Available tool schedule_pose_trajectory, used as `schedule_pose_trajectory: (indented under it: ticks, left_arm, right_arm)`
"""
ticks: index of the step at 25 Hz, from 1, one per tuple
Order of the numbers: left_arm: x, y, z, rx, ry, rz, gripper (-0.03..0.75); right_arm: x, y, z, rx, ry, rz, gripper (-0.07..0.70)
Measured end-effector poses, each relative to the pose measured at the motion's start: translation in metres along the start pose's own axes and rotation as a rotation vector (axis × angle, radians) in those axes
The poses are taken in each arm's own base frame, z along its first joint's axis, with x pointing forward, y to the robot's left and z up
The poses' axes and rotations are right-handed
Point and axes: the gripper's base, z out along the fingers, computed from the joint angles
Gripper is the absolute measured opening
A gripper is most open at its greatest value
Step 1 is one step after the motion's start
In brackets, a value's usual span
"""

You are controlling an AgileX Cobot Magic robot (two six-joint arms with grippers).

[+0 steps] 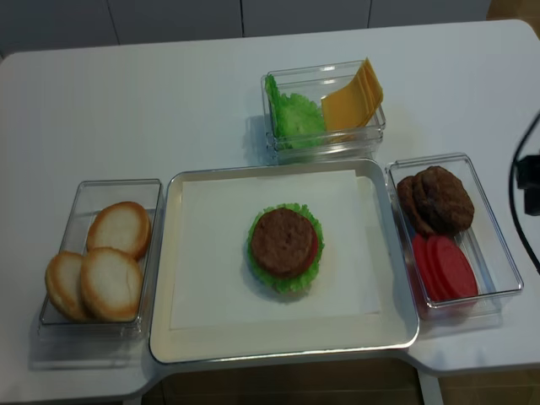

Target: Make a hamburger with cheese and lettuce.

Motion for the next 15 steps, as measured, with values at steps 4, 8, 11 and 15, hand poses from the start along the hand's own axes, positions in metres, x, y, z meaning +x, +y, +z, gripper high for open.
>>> schedule_pose_trajectory:
  ticks: [4,8,11,15]
  left_arm:
    - [0.000,0.000,0.000,0.000,0.000,0.000,0.477]
    - [0.000,0.000,0.000,0.000,0.000,0.000,0.477]
    - [0.000,0.000,0.000,0.000,0.000,0.000,0.477]
    - [0.000,0.000,0.000,0.000,0.000,0.000,0.477]
  right_arm:
    - [0.032,-0.004,-0.028,-0.007,-0.060,0.000,0.406]
    - [0.065,-0.008,-0.055,-0.015,-0.127,-0.002,0.406]
    - [0.092,-0.012,-0.073,-0.013,-0.188,-0.020,0.406]
    - [0.125,-0.016,-0.094,-0.021,-0.300,-0.035,0.406]
